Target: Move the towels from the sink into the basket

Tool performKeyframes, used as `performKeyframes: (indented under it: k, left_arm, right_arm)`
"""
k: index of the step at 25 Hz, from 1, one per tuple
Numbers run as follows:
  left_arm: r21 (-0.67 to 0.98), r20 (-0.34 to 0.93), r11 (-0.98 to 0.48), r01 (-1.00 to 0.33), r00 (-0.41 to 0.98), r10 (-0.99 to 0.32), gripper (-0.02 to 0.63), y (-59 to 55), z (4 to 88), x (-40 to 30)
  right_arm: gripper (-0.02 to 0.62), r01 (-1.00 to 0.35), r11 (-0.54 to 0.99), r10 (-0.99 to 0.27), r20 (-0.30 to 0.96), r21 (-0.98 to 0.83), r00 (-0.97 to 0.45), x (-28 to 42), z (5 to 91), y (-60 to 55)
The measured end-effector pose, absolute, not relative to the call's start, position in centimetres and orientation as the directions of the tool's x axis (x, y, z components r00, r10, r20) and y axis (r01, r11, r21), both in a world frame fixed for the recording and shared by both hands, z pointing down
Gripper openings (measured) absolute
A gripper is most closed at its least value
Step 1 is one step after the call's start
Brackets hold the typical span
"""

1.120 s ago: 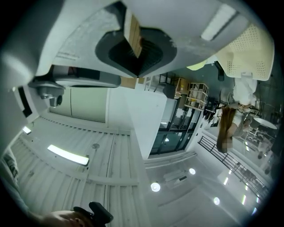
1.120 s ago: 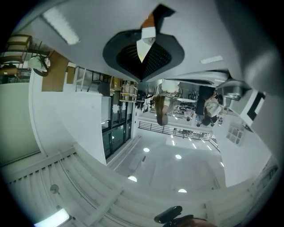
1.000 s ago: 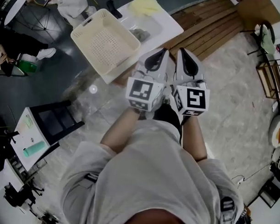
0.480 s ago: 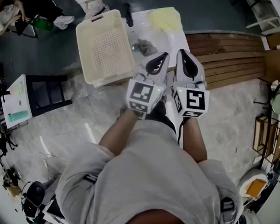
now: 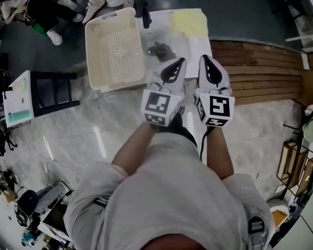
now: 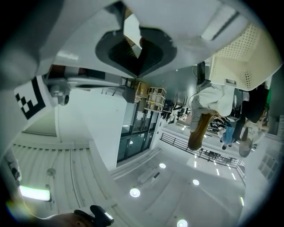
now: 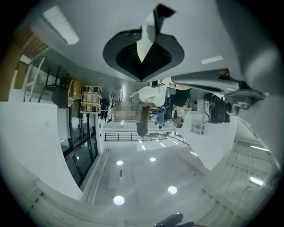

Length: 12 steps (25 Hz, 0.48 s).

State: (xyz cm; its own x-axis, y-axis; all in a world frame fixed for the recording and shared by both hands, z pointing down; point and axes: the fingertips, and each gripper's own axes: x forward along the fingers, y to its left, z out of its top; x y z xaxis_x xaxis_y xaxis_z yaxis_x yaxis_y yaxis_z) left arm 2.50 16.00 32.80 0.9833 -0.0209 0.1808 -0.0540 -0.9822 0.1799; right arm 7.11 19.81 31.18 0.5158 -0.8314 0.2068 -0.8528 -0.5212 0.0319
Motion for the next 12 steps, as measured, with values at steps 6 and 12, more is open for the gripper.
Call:
performKeyframes:
  k: [6,12]
  left_arm:
    - [0.214,0.167,-0.977,-0.004,0.985,0.033,0.020,17.3,33.3,3.5]
    - [0.225,0.196,-0.974,-0.003,0.980,0.042,0.020,17.2,34.8,6.7]
  right_arm:
    - [0.006,-0.832,-0.552,-0.802,0.240,0.053,0.547,7.8,31.8,20.8]
    - [0.006,-0.829,-0.557,-0.792,0.268,0.052,0.549,11.3,32.8,21.1]
